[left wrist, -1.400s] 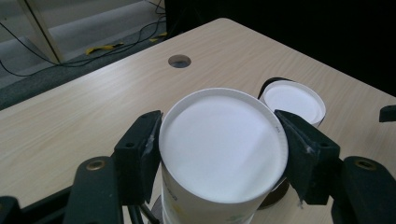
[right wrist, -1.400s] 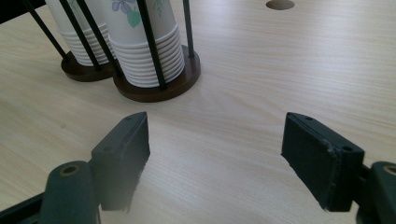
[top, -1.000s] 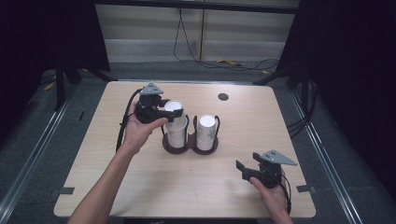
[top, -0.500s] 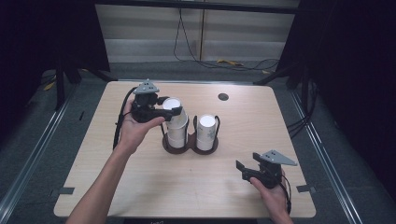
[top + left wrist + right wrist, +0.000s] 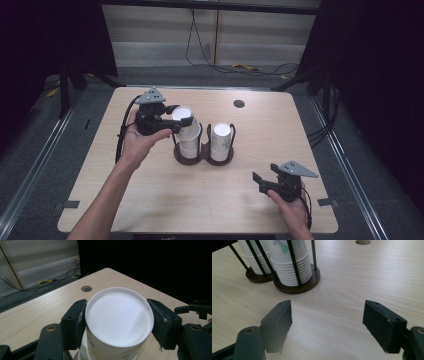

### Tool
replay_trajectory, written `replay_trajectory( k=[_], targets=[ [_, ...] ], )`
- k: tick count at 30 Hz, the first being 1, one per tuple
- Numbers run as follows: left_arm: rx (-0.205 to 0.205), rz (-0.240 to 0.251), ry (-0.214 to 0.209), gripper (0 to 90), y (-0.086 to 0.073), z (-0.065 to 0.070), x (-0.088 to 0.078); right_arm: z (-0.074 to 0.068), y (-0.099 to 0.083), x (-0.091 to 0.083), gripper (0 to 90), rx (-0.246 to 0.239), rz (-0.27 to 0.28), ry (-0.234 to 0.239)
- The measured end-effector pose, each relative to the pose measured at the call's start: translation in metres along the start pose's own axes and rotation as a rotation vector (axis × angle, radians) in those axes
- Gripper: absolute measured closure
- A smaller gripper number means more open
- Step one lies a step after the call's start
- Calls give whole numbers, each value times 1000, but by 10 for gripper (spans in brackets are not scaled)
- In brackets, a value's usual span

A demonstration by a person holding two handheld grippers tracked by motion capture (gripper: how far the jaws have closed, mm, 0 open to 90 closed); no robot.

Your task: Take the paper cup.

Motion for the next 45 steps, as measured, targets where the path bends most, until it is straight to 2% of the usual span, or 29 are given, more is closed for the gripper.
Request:
replay_trajectory(
  k=[5, 9, 21, 29, 33, 37, 45],
  targets=[
    [3, -4, 0, 352, -4, 6, -5, 0, 0, 0, 232, 1, -1, 4],
    [11, -1, -30, 353, -8, 18, -9, -2, 0, 1, 232, 0, -1, 8],
    [37, -9, -91, 352, -28, 35, -14, -4, 0, 2, 232, 0, 1, 19],
    [13, -11, -115, 350, -40, 42, -12, -6, 0, 2, 232, -6, 0, 25],
    [49, -21, -114, 349, -50, 49, -6, -11, 0, 3, 234, -2, -2, 47],
    [52, -41, -136, 349, -59, 53, -2, -18, 0, 1, 235, -12, -1, 69],
    [24, -57, -177, 349, -67, 59, 1, -34, 5, -3, 235, -7, 11, 115]
  ],
)
Point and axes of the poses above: each handheld gripper's, and its own axes: x roughly forward along the jaws, y roughly out of its top, z roughly to its right, the point moved 8 cm from there along x, roughly forward along the jaws, and after that the axes turned 5 degrees about z, right-handed, at the moved point
